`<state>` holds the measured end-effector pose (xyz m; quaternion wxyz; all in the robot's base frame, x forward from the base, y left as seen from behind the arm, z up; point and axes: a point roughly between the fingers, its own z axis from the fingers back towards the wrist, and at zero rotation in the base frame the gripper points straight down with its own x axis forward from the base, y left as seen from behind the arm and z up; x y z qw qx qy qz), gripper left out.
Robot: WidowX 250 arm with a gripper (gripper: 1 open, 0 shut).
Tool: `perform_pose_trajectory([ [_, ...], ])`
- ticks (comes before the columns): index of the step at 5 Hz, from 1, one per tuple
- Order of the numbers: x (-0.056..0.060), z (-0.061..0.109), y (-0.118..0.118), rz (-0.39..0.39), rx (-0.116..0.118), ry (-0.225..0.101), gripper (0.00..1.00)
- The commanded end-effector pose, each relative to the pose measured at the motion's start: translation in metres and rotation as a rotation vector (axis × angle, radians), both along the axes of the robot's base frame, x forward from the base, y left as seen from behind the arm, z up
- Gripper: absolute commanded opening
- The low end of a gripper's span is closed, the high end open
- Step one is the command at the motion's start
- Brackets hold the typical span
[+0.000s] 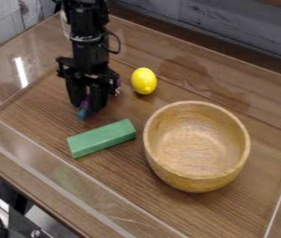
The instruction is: Put the purple eggplant in the brown bowl
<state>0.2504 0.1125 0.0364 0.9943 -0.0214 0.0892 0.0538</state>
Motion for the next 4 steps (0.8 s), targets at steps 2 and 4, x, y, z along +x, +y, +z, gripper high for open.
perform_pose_trajectory([
  [2, 0.0104, 0.0117, 0.0082, 0.028, 0.006, -0.046, 0.00],
  [4, 0.0097, 0.0153, 0.0084, 0.046, -0.001, -0.039, 0.00],
])
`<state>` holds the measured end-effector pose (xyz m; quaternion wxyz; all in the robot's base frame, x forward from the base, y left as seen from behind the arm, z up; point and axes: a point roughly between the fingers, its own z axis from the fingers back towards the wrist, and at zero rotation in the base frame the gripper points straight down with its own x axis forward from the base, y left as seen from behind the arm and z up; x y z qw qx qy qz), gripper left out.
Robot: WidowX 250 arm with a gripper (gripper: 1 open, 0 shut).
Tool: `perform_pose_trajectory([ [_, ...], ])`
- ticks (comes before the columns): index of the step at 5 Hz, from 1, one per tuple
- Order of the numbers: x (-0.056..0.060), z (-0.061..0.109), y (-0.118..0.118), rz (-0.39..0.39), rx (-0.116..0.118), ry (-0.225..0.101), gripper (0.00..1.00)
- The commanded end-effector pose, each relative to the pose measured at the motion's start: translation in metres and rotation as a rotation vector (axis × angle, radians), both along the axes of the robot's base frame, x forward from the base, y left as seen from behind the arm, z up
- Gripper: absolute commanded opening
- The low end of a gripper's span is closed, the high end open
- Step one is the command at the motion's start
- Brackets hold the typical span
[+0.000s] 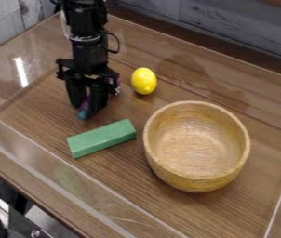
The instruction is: Put the purple eggplant in the brown bowl
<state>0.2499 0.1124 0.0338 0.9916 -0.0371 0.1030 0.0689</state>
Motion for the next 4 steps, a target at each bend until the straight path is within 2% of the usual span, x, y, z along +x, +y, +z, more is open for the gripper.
perform_pose_trajectory([
  [1, 0.009, 0.022, 0.008, 0.023, 0.030, -0.061, 0.00],
  [2, 0.008, 0.027, 0.008, 0.032, 0.029, -0.058, 0.00],
  [4, 0.006, 0.046, 0.007, 0.054, 0.031, -0.061, 0.00],
])
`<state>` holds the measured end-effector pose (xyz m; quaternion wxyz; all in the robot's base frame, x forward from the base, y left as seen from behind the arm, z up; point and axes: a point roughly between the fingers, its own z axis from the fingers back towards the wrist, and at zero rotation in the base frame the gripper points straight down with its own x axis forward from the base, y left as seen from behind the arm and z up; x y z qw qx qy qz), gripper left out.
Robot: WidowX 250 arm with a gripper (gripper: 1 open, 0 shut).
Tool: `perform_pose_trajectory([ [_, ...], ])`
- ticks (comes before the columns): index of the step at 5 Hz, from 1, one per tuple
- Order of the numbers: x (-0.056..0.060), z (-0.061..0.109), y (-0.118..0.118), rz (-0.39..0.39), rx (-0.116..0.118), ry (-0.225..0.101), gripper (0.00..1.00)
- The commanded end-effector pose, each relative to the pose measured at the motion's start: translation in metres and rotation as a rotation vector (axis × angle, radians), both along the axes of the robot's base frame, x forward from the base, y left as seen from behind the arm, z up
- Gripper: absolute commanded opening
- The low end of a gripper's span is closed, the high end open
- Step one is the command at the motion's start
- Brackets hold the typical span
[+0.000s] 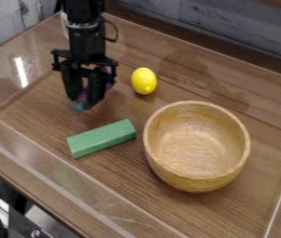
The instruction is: Put the purple eggplant in the brown bowl
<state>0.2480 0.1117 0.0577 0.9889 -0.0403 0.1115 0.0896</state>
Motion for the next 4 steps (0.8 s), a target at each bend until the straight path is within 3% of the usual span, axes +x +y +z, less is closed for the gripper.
perform_pose_trajectory([
  [1, 0.008, 0.036, 0.006, 0.022, 0.035, -0.089, 0.00],
  [3, -0.003, 0.068, -0.038, 0.023, 0.004, -0.111, 0.00],
  [4, -0.013, 0.071, -0.072, -0.021, -0.019, -0.101, 0.00],
])
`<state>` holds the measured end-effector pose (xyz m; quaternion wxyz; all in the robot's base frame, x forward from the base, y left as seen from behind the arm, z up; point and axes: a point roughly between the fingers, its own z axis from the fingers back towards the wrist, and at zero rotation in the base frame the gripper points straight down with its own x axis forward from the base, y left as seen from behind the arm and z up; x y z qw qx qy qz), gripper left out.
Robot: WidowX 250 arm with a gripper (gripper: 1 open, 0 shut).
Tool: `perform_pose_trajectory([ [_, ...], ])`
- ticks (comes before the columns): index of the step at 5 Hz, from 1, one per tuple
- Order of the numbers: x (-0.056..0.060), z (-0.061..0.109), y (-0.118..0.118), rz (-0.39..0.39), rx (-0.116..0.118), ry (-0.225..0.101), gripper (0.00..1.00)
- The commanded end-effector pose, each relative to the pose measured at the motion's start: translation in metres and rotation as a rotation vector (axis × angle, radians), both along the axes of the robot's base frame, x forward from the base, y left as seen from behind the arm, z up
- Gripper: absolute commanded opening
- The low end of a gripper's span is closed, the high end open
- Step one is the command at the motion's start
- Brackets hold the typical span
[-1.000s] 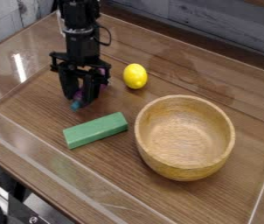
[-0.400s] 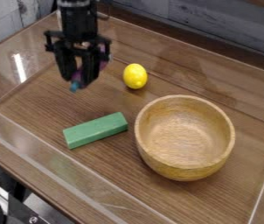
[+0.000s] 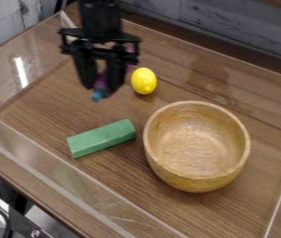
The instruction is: Put the purple eggplant in the brown bowl
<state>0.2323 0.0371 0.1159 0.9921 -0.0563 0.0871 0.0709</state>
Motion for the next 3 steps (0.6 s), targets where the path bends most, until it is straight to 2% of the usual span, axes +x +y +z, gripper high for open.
perform_pose_trajectory([
  [1, 0.003, 0.007, -0.039, -0.032, -0.004, -0.041, 0.00],
  [2, 0.004, -0.002, -0.075, -0.064, -0.013, -0.034, 0.00],
  [3, 0.001, -0.013, -0.105, -0.094, -0.015, -0.026, 0.00],
])
